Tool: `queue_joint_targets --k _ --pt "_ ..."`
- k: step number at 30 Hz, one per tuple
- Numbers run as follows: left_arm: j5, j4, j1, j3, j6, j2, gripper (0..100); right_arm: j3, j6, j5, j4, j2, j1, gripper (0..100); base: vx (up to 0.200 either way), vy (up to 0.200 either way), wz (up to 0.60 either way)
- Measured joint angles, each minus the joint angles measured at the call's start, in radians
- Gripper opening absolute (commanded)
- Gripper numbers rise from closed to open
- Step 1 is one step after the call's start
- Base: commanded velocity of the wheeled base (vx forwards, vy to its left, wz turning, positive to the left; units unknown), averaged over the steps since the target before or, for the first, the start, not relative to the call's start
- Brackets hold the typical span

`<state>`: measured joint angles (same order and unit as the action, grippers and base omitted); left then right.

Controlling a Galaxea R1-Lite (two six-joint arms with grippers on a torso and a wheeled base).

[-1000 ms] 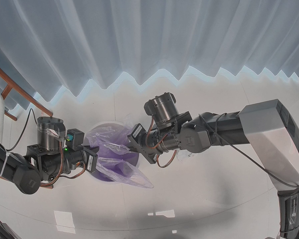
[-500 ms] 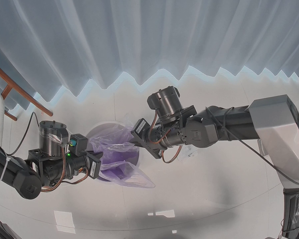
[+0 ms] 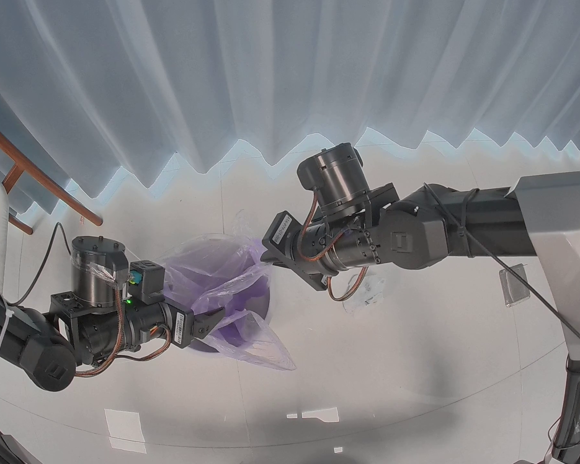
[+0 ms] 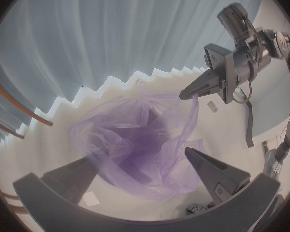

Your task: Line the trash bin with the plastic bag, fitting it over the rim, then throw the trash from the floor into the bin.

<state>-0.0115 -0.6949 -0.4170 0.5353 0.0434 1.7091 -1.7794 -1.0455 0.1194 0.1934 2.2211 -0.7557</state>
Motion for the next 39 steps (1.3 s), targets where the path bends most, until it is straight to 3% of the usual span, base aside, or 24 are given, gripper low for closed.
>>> queue_joint_targets --k 8,25,39 --pt "0.011 0.013 0.000 -0.024 -0.047 -0.069 100 0.001 0.004 -0.010 0.001 -0.014 0.019 0 0.000 0.000 0.00" --pt "-0.023 0.036 0.052 -0.178 -0.051 -0.219 100 0.001 0.024 -0.011 0.001 -0.013 0.023 0 0.000 0.000 0.00" --pt "-0.013 0.033 0.126 -0.090 -0.051 -0.164 100 0.000 0.024 -0.011 -0.001 -0.006 0.021 0 0.000 0.000 0.00"
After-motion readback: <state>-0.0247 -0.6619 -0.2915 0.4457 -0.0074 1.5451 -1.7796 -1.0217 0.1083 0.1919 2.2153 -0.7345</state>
